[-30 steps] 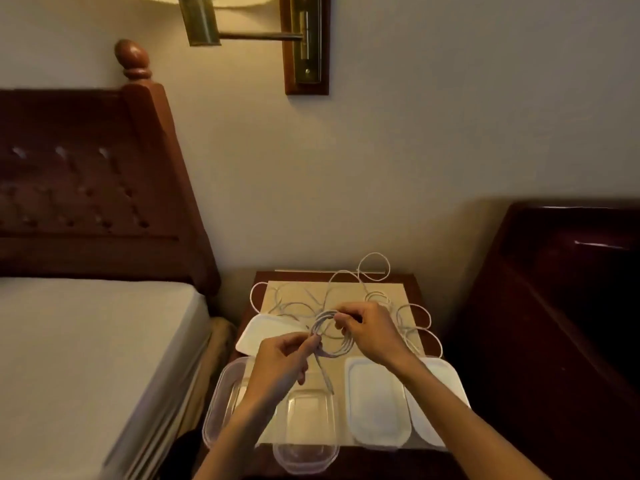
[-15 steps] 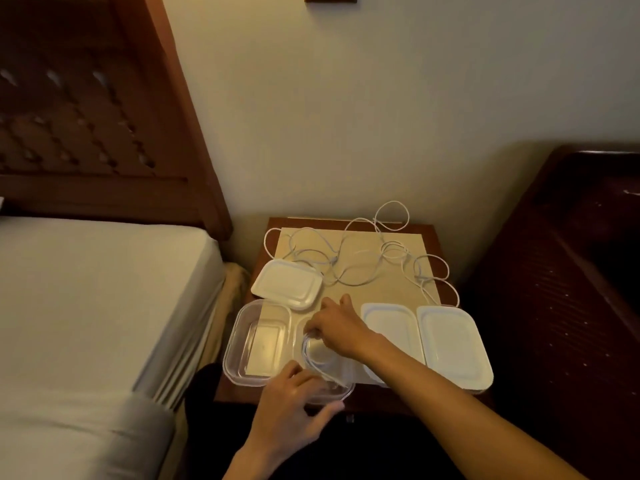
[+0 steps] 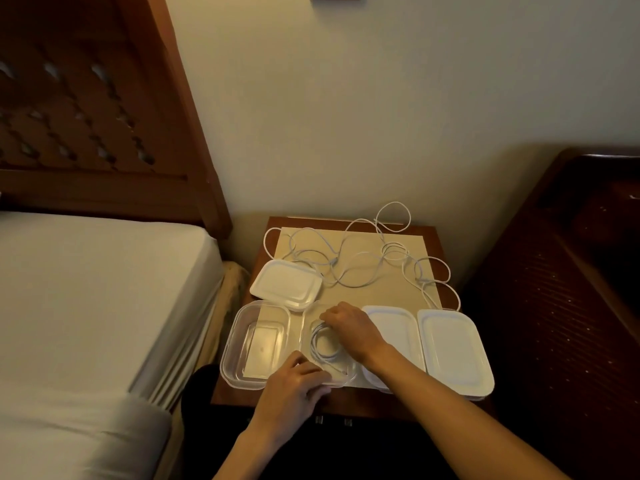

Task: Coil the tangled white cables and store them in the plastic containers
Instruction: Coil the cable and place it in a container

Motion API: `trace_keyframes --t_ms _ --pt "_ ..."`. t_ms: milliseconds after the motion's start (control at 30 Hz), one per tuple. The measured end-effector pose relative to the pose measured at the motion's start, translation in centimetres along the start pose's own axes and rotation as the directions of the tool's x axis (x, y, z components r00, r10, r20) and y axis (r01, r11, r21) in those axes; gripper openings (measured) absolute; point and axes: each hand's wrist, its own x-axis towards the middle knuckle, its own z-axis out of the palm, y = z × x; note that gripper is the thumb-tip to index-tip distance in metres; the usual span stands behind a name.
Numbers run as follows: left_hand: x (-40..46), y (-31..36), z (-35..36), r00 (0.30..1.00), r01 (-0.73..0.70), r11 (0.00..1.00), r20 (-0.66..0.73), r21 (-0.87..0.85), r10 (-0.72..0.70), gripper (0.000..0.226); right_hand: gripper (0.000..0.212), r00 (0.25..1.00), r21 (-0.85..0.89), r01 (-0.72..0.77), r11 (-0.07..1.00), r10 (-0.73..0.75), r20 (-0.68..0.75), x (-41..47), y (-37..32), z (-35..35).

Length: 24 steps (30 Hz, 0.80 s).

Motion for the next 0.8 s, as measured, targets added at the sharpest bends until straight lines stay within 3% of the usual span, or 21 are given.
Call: trace_keyframes --t_ms 167,267,333,433,500,567,600,700,800 --pt "1.7 0.4 -0.9 0.997 0.013 0.999 -0.07 0.043 -0.009 0.033 0.018 0.961 0.137 -0.065 0.989 0.098 -0.258 -0.6 2.6 -1.8" --pt "4.5 1.2 -2.1 0.976 0.045 0.999 -0.213 -0.025 -0.049 0.034 0.022 0.866 0.133 -0.133 0.982 0.18 -0.467 -0.5 5.0 -3.7" --pt "7.3 1.4 -2.6 0.969 0.032 0.999 -0.243 -0.032 -0.038 0.023 0.031 0.785 0.126 -0.317 0.94 0.334 -0.522 0.0 7.1 -4.8" --pt "11.9 1.9 -2.9 0.976 0.019 0.999 -0.215 -0.041 -0.028 0.015 0.037 0.647 0.05 -0.657 0.753 0.596 -0.475 0.7 10.9 -5.8" --pt "14.3 2.6 -2.7 0.984 0.045 0.997 -0.167 -0.068 -0.055 0.015 0.018 0.638 0.043 -0.734 0.678 0.71 -0.298 1.3 13.1 -6.9" --pt "16.7 2.9 -2.6 0.986 0.095 0.988 -0.126 -0.125 -0.111 0.017 0.024 0.731 0.271 -0.631 0.727 0.674 -0.108 2.0 14.0 -9.2" --pt "18.1 3.1 -2.7 0.984 0.119 0.978 -0.113 -0.171 -0.14 0.026 0.026 0.787 0.397 -0.535 0.746 0.611 -0.086 2.4 14.0 -10.8" --pt "22.7 4.0 -4.5 0.979 0.114 0.936 -0.123 -0.334 -0.163 0.05 0.026 0.888 0.502 -0.253 0.827 0.404 -0.218 3.9 12.2 -16.4" --pt "27.4 5.9 -8.2 0.99 0.062 0.839 -0.072 -0.541 -0.12 0.035 0.024 0.906 0.556 -0.137 0.82 0.33 -0.265 5.1 10.4 -22.1"
